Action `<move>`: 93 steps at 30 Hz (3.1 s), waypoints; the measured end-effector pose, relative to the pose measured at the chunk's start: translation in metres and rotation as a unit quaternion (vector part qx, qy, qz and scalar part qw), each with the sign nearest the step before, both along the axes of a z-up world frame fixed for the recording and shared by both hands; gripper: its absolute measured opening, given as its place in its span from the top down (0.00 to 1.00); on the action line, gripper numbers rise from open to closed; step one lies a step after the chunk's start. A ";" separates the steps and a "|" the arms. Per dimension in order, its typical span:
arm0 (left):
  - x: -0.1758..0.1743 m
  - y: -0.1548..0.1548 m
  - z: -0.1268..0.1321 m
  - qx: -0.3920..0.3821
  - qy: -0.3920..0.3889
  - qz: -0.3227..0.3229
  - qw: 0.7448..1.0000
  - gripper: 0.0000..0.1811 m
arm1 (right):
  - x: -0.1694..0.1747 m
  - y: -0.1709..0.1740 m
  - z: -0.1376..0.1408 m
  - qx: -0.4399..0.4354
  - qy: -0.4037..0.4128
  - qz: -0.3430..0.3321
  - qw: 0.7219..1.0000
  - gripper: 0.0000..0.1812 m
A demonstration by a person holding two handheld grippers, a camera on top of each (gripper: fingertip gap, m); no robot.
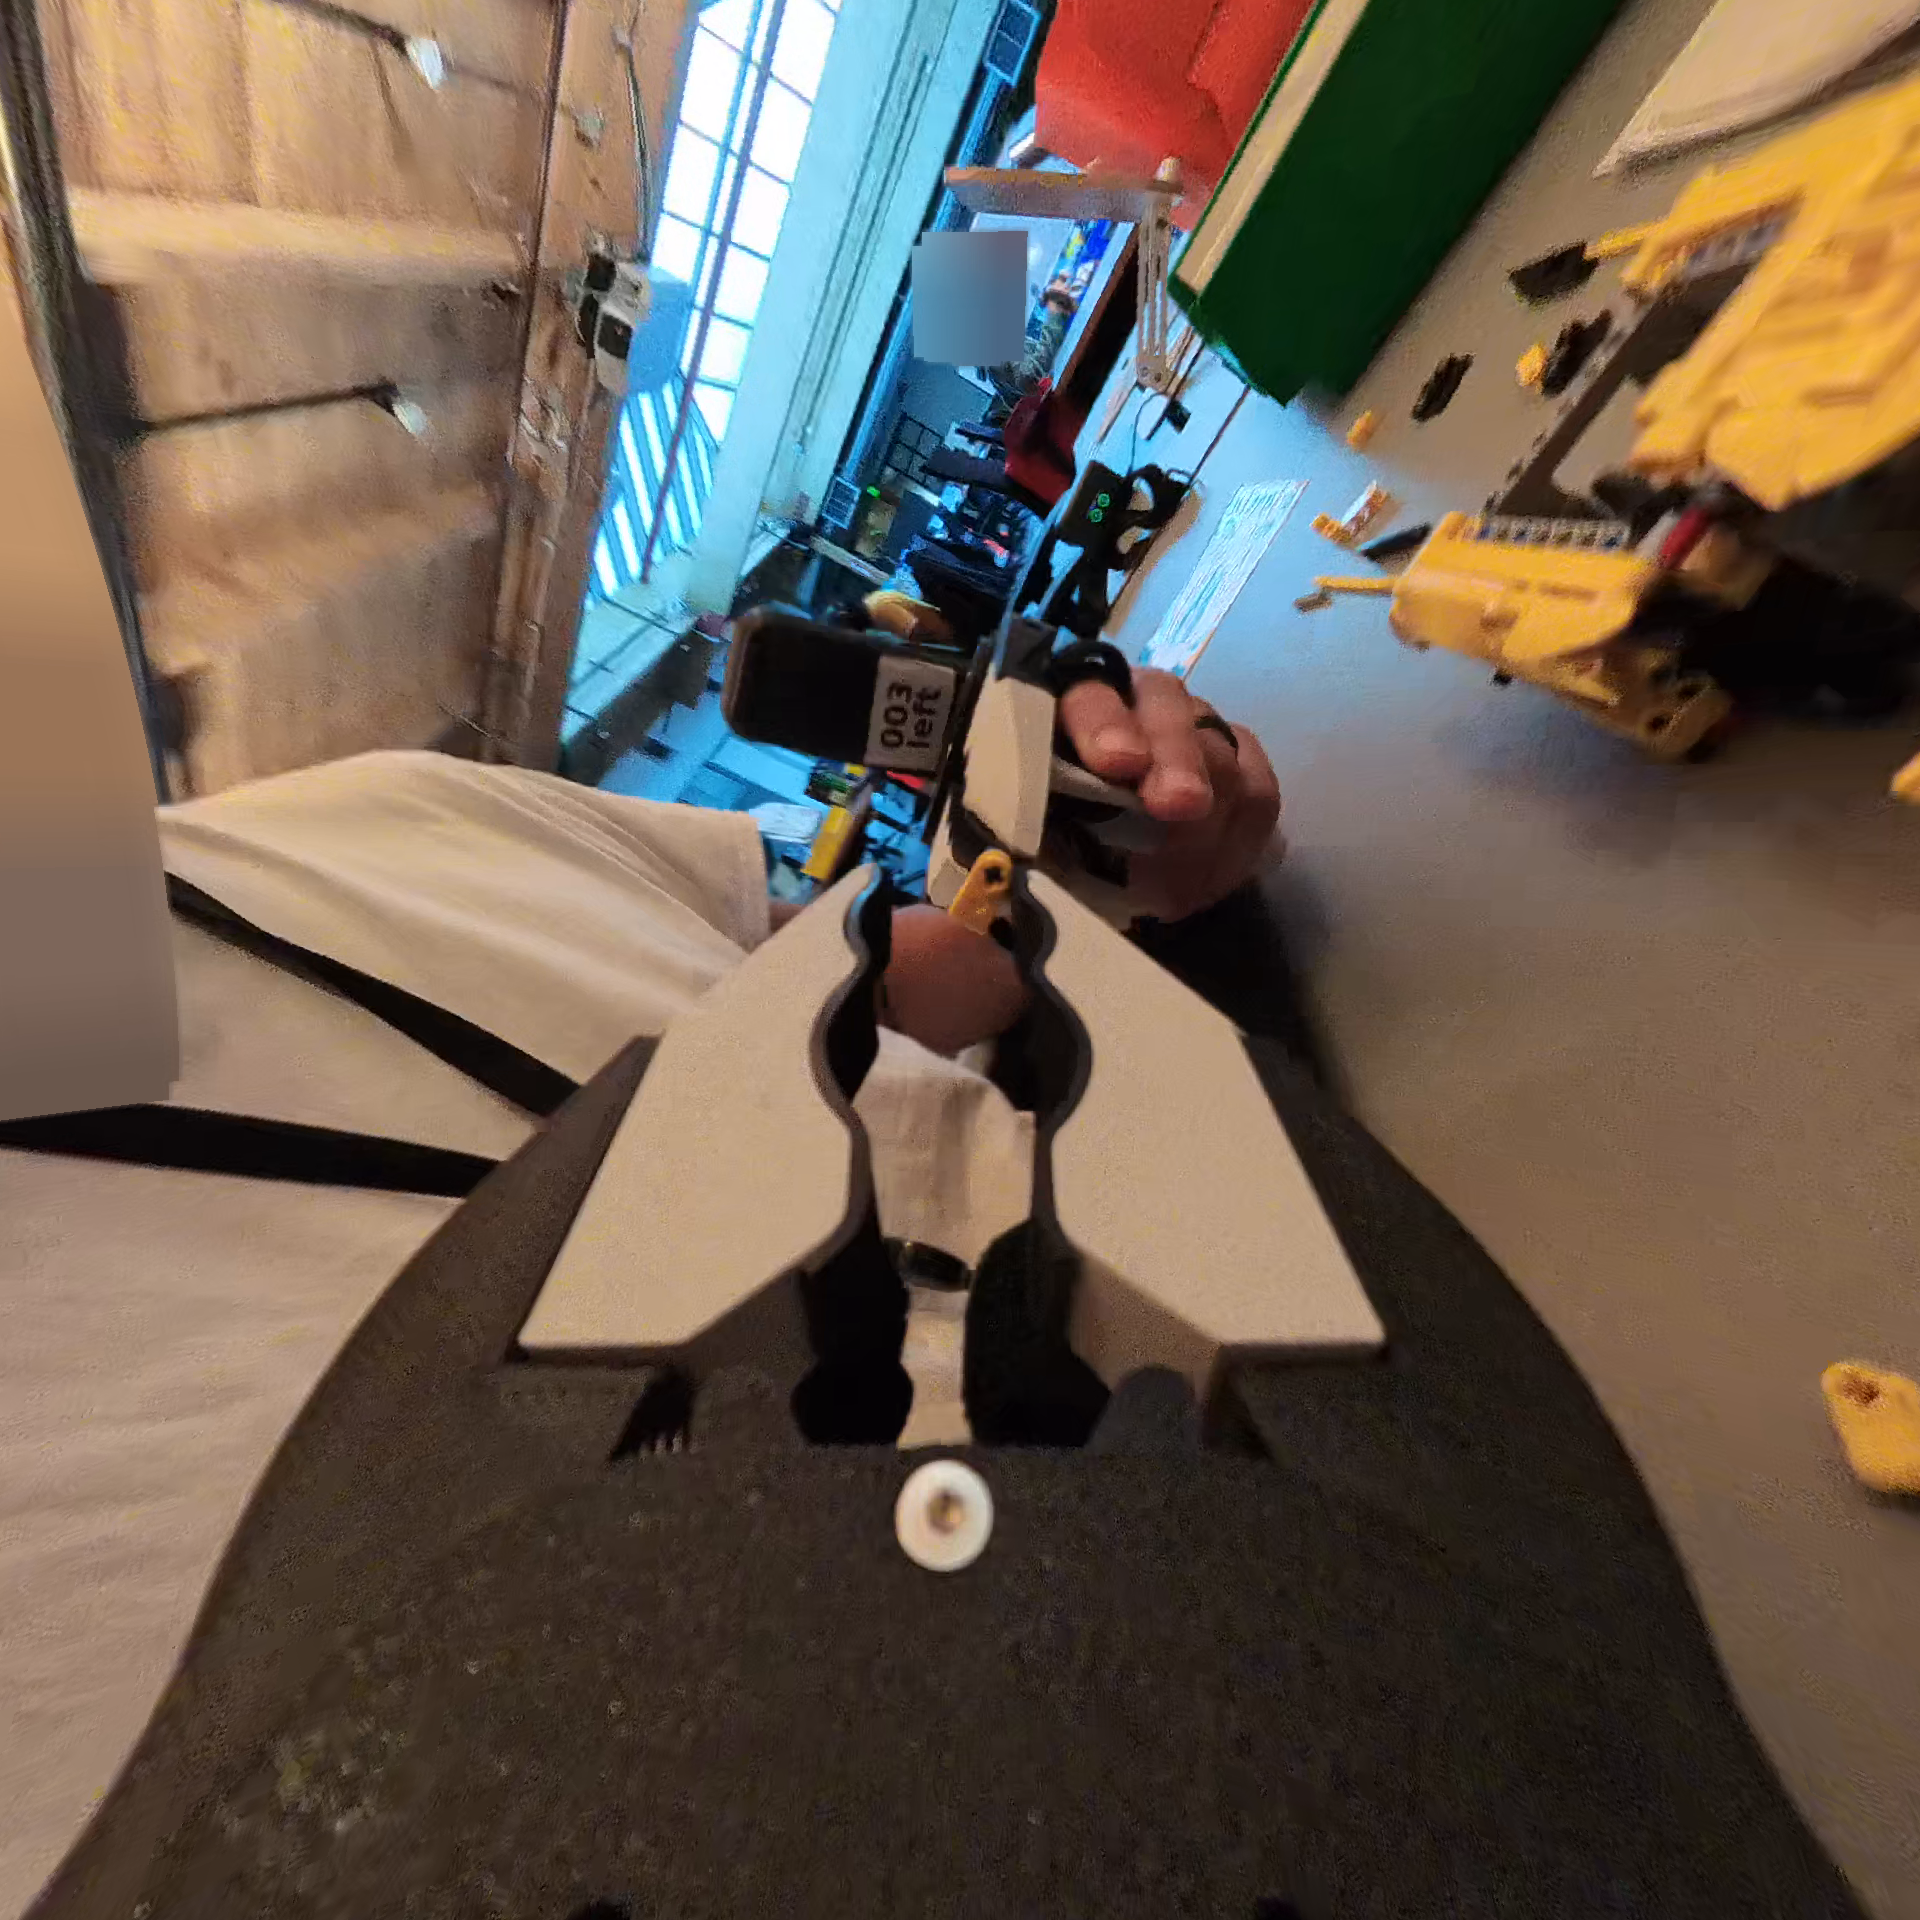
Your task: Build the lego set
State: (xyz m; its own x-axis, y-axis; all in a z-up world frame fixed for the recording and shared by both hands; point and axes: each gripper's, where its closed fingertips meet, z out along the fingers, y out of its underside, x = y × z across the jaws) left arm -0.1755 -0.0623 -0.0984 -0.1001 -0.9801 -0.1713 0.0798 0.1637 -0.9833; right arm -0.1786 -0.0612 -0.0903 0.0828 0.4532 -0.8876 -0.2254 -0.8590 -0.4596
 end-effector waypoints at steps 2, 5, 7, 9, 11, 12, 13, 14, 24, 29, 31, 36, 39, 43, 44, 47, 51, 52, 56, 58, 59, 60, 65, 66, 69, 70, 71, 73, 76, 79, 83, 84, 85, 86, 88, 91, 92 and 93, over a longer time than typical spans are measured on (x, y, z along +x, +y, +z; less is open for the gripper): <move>0.003 -0.003 -0.003 0.032 0.009 0.011 0.999 0.98 | -0.002 -0.006 -0.009 -0.020 -0.007 0.011 1.000 0.91; 0.005 -0.004 -0.006 0.061 0.015 0.020 0.998 0.98 | 0.000 -0.006 -0.014 -0.034 -0.012 0.006 0.999 0.96; 0.005 -0.004 -0.008 0.062 0.022 0.017 0.998 0.98 | 0.000 -0.006 -0.016 -0.048 -0.002 0.006 0.999 0.96; 0.003 -0.003 -0.008 0.041 0.028 0.010 0.999 0.98 | 0.004 -0.005 -0.018 -0.044 -0.010 -0.002 0.999 0.97; -0.005 0.002 0.000 -0.014 0.011 -0.004 1.000 0.98 | 0.016 -0.003 -0.024 -0.021 -0.051 -0.013 0.998 0.97; -0.009 0.006 0.000 -0.044 0.010 -0.012 0.999 0.98 | 0.021 -0.004 -0.025 -0.001 -0.079 -0.013 0.997 0.97; -0.011 0.009 0.002 -0.065 0.008 -0.016 0.998 0.98 | 0.023 -0.005 -0.023 0.040 -0.111 -0.012 0.993 0.97; -0.013 0.008 0.004 -0.081 0.003 -0.027 0.996 0.98 | 0.021 -0.007 -0.018 0.099 -0.141 -0.010 0.985 0.97; -0.008 0.002 -0.004 -0.206 0.035 -0.109 0.972 0.98 | 0.016 0.012 -0.021 0.431 -0.467 -0.010 0.772 0.96; -0.014 0.012 0.005 -0.294 0.009 -0.145 0.945 0.98 | 0.009 0.012 -0.017 0.484 -0.449 -0.016 0.751 0.96; -0.014 0.019 0.004 -0.323 0.010 -0.149 0.934 0.98 | 0.007 0.014 -0.016 0.491 -0.444 -0.020 0.749 0.96; -0.015 0.022 0.004 -0.360 0.008 -0.173 0.917 0.99 | 0.006 0.023 -0.018 0.501 -0.432 -0.035 0.749 0.96; -0.015 0.022 0.005 -0.377 0.008 -0.186 0.907 0.99 | 0.004 0.027 -0.015 0.531 -0.408 -0.055 0.740 0.96; -0.017 0.023 0.009 -0.405 -0.004 -0.208 0.890 0.99 | -0.002 0.021 -0.012 0.545 -0.374 -0.048 0.748 0.96; -0.018 0.022 0.010 -0.406 -0.008 -0.214 0.889 0.99 | -0.003 0.020 -0.012 0.548 -0.372 -0.047 0.748 0.96; -0.016 0.016 0.009 -0.401 0.001 -0.226 0.888 0.99 | -0.005 0.018 -0.010 0.561 -0.370 -0.045 0.739 0.96; -0.016 0.013 0.009 -0.406 0.008 -0.240 0.882 0.99 | -0.009 0.015 -0.007 0.560 -0.358 -0.031 0.746 0.96; -0.016 0.011 0.009 -0.402 0.008 -0.242 0.883 0.99 | -0.010 0.014 -0.006 0.559 -0.352 -0.030 0.750 0.96; -0.016 0.007 0.009 -0.391 0.013 -0.247 0.886 0.99 | -0.012 0.013 -0.005 0.554 -0.340 -0.026 0.760 0.96; -0.016 0.005 0.009 -0.389 0.014 -0.251 0.886 0.99 | -0.013 0.011 -0.005 0.548 -0.329 -0.023 0.769 0.96; -0.017 0.004 0.009 -0.389 0.015 -0.254 0.886 0.99 | -0.013 0.010 -0.005 0.547 -0.326 -0.020 0.771 0.96; -0.017 0.003 0.009 -0.389 0.017 -0.258 0.884 0.99 | -0.013 0.009 -0.004 0.547 -0.322 -0.018 0.773 0.96; -0.017 -0.002 0.010 -0.409 0.029 -0.294 0.864 0.99 | -0.015 0.005 -0.006 0.566 -0.318 0.001 0.760 0.96; -0.017 -0.003 0.009 -0.409 0.033 -0.296 0.862 0.99 | -0.015 0.005 -0.007 0.565 -0.323 0.009 0.759 0.96; -0.017 -0.004 0.007 -0.412 0.043 -0.304 0.858 0.99 | -0.016 0.005 -0.011 0.571 -0.336 0.023 0.748 0.96; -0.016 -0.003 0.005 -0.415 0.049 -0.303 0.857 0.99 | -0.015 0.007 -0.014 0.570 -0.351 0.028 0.743 0.96; -0.016 -0.003 0.004 -0.418 0.055 -0.307 0.853 1.00 | -0.015 0.006 -0.016 0.568 -0.360 0.035 0.740 0.96; -0.013 -0.002 0.001 -0.418 0.064 -0.301 0.855 1.00 | -0.013 0.007 -0.018 0.558 -0.388 0.043 0.732 0.96; -0.005 0.004 -0.014 -0.410 0.105 -0.252 0.870 0.99 | -0.004 0.013 -0.033 0.530 -0.473 0.061 0.702 0.96; 0.005 0.009 -0.029 -0.392 0.145 -0.188 0.889 0.98 | 0.008 0.018 -0.046 0.512 -0.531 0.073 0.672 0.96; 0.012 0.015 -0.037 -0.397 0.166 -0.130 0.893 0.85 | 0.022 0.028 -0.052 0.481 -0.568 0.057 0.666 0.96; 0.013 0.017 -0.039 -0.391 0.169 -0.107 0.898 0.83 | 0.024 0.029 -0.054 0.477 -0.574 0.055 0.663 0.96; 0.015 0.019 -0.039 -0.386 0.168 -0.087 0.903 0.82 | 0.025 0.030 -0.054 0.471 -0.578 0.051 0.664 0.96; 0.016 0.022 -0.039 -0.383 0.163 -0.062 0.907 0.82 | 0.024 0.030 -0.056 0.469 -0.582 0.051 0.662 0.96; 0.017 0.029 -0.037 -0.391 0.155 -0.021 0.907 0.82 | 0.024 0.033 -0.057 0.478 -0.599 0.046 0.641 0.96; 0.019 0.031 -0.036 -0.411 0.155 0.005 0.899 0.83 | 0.026 0.039 -0.058 0.493 -0.637 0.040 0.592 0.96; 0.020 0.032 -0.035 -0.414 0.150 0.011 0.898 0.82 | 0.024 0.039 -0.058 0.499 -0.641 0.040 0.582 0.96; 0.020 0.034 -0.035 -0.416 0.148 0.021 0.897 0.82 | 0.022 0.040 -0.058 0.504 -0.644 0.039 0.575 0.96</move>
State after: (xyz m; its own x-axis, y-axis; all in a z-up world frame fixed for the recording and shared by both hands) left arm -0.1556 -0.0286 -0.1336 0.0188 -0.7597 0.6499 -0.1939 -0.6405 -0.7431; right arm -0.1563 -0.0215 -0.1479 0.3212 0.7311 0.6020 0.8798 0.0048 -0.4753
